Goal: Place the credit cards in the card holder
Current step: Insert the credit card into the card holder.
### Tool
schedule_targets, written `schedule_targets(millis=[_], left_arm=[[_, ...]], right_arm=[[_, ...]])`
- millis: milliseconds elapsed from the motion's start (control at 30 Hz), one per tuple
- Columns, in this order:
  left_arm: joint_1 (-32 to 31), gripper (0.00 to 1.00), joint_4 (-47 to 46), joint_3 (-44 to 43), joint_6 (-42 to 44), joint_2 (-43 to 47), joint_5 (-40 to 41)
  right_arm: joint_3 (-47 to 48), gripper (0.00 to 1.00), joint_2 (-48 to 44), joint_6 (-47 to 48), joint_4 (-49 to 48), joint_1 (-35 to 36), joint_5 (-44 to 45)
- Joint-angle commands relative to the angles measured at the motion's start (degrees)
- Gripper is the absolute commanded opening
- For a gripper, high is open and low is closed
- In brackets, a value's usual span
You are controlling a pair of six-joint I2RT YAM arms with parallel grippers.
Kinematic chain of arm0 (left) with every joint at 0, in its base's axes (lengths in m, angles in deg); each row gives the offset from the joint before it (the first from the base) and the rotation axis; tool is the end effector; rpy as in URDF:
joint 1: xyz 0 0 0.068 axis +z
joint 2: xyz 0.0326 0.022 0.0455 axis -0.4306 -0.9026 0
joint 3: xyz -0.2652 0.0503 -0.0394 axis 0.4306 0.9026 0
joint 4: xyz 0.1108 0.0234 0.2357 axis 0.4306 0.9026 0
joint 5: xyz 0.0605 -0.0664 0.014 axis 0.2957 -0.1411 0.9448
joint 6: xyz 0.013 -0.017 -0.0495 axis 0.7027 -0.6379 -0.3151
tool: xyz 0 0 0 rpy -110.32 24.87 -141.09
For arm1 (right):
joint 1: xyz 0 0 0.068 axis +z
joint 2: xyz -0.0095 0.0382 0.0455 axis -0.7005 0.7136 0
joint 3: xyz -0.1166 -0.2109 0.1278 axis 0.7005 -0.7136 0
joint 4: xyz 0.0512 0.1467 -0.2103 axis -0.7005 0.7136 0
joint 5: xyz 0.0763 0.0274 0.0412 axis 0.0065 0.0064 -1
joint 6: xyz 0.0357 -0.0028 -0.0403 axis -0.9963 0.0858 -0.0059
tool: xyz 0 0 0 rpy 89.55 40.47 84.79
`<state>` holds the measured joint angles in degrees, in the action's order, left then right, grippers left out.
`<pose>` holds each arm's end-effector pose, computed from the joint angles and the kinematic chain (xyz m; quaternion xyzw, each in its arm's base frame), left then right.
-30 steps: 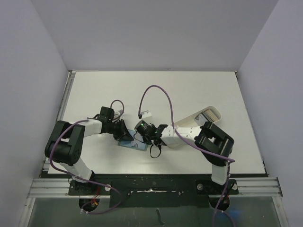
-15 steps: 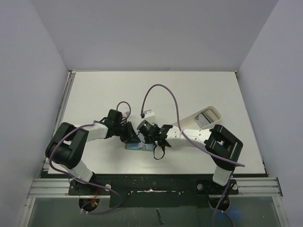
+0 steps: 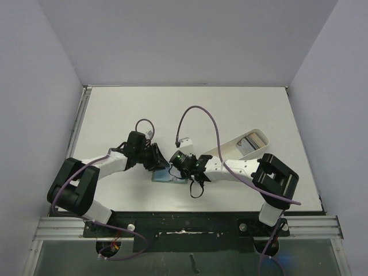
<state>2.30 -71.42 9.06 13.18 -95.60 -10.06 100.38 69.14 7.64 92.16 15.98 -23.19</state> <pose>0.2477 -0.1231 0.1465 -0.1042 0.9194 -0.3522 0.1410 0.1802 0.2860 0.1752 -0.0980 0.9383 0.0553 0.3269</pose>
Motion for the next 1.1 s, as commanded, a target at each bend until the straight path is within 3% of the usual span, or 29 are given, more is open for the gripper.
schedule_targets(millis=[0,1067], left_arm=[[-0.30,0.31,-3.73,-0.19,-1.43,0.89,-0.39],[-5.53,0.30,-19.59,3.99,-10.22,-5.86,-0.51]], right_arm=[[-0.21,0.24,-2.63,-2.00,-0.68,0.48,4.08],[-1.10,0.19,1.87,-3.68,-2.33,0.88,7.10]])
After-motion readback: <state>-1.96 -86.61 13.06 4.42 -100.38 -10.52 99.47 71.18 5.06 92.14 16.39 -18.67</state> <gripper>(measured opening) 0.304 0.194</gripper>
